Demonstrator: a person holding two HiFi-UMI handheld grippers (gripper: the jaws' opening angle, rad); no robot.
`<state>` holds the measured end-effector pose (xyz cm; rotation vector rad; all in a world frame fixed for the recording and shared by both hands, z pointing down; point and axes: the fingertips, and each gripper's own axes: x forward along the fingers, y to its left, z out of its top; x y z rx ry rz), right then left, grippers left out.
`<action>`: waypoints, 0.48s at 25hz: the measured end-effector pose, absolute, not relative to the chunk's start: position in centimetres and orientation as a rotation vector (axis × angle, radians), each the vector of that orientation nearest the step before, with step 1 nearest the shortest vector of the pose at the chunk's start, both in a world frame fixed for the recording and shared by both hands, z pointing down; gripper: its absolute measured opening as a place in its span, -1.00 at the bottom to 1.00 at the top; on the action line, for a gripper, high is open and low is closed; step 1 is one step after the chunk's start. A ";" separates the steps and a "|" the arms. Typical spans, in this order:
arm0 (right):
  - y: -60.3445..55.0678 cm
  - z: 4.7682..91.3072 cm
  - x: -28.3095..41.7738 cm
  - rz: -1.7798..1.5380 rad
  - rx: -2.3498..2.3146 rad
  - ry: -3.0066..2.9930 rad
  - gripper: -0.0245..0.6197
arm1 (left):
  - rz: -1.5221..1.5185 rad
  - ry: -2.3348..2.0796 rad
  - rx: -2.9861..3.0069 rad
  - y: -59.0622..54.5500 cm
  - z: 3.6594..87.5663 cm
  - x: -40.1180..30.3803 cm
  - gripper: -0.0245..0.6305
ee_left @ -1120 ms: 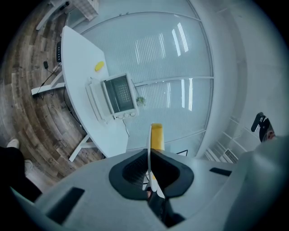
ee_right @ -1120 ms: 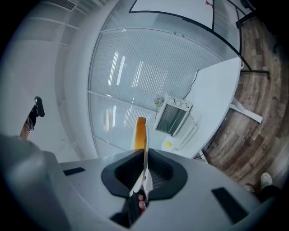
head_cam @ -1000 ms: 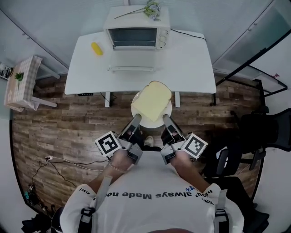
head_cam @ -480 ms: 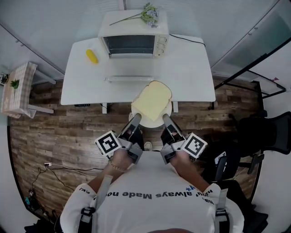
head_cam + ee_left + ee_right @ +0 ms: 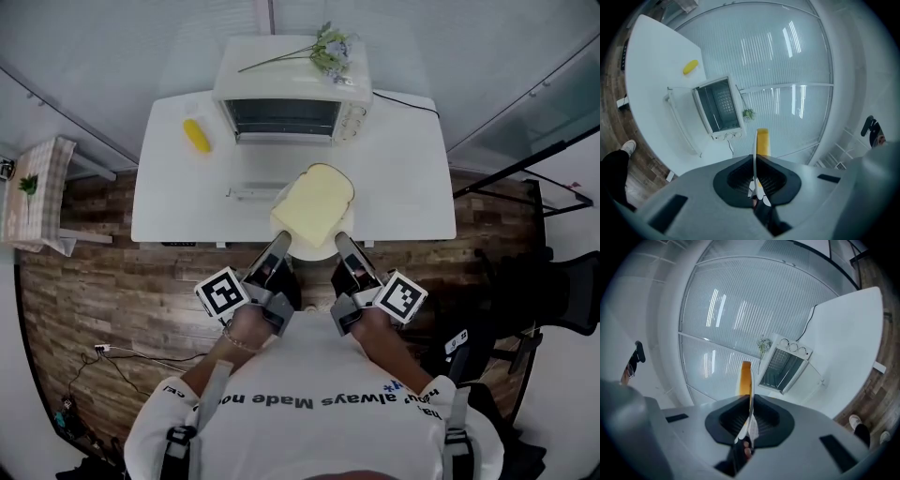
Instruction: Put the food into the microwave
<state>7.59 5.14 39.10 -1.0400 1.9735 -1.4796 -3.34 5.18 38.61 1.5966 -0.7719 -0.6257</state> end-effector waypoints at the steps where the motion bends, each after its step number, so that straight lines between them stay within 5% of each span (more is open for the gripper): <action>1: 3.7 39.1 6.9 -1.480 -1.042 1.975 -0.85 | -0.625 -0.771 1.596 3.8 38.6 -4.0 -0.87; 12: -7.5 38.7 2.2 -1.470 -1.069 1.955 -0.85 | -0.595 -0.756 1.613 -7.7 38.5 -8.7 -0.87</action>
